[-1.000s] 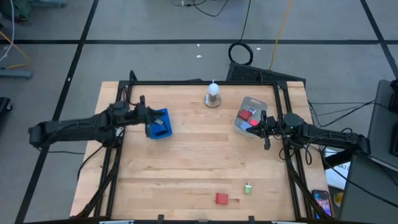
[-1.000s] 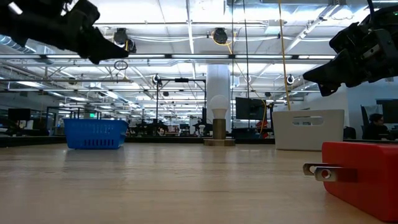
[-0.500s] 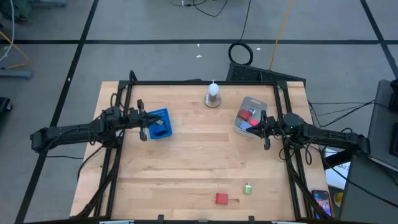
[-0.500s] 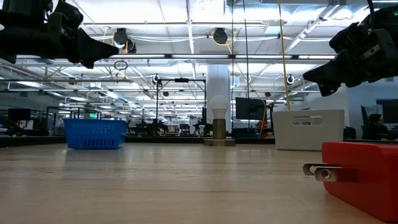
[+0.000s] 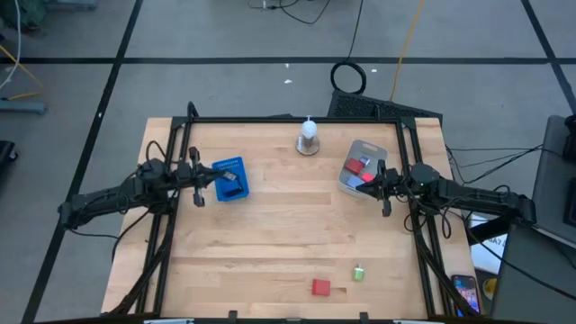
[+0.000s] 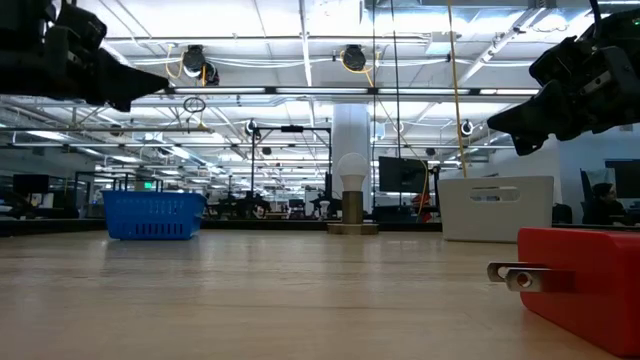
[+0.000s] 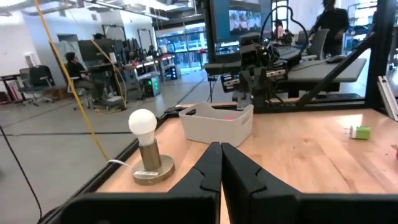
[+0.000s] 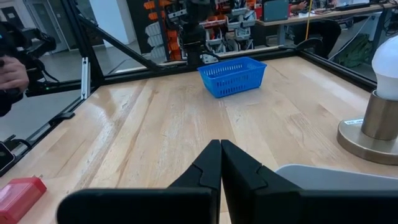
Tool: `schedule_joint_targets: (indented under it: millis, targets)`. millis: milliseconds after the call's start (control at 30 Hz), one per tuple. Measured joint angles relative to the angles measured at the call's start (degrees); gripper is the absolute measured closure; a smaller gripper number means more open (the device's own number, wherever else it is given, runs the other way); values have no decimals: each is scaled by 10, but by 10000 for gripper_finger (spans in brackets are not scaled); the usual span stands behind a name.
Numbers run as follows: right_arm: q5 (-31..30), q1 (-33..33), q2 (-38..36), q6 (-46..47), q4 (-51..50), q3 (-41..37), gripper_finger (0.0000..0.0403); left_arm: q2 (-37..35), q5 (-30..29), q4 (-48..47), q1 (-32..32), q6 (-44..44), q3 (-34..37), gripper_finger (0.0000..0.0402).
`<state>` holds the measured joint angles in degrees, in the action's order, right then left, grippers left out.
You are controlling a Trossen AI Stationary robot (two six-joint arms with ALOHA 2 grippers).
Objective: Pick & Place Office items
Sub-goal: Put the green charger adapter into the gray bin
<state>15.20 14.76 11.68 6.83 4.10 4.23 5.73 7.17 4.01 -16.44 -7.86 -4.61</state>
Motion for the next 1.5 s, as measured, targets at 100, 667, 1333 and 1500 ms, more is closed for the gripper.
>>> schedule_joint_targets:
  millis: [100, 667, 1333, 1500]
  targets:
    - [0, 0, 0, 0, 0, 0, 403, -17, -7, 0, 0, 7, 22, 399]
    - [-46, 0, 7, 17, 15, 8, 403, -24, -46, -23, 0, 42, 38, 392]
    - [-80, -187, 339, 52, -268, 335, 403, -24, -43, -28, 0, 41, 37, 382]
    - [-160, -295, 423, 70, -358, 409, 403, -24, -43, -29, 0, 51, 37, 382]
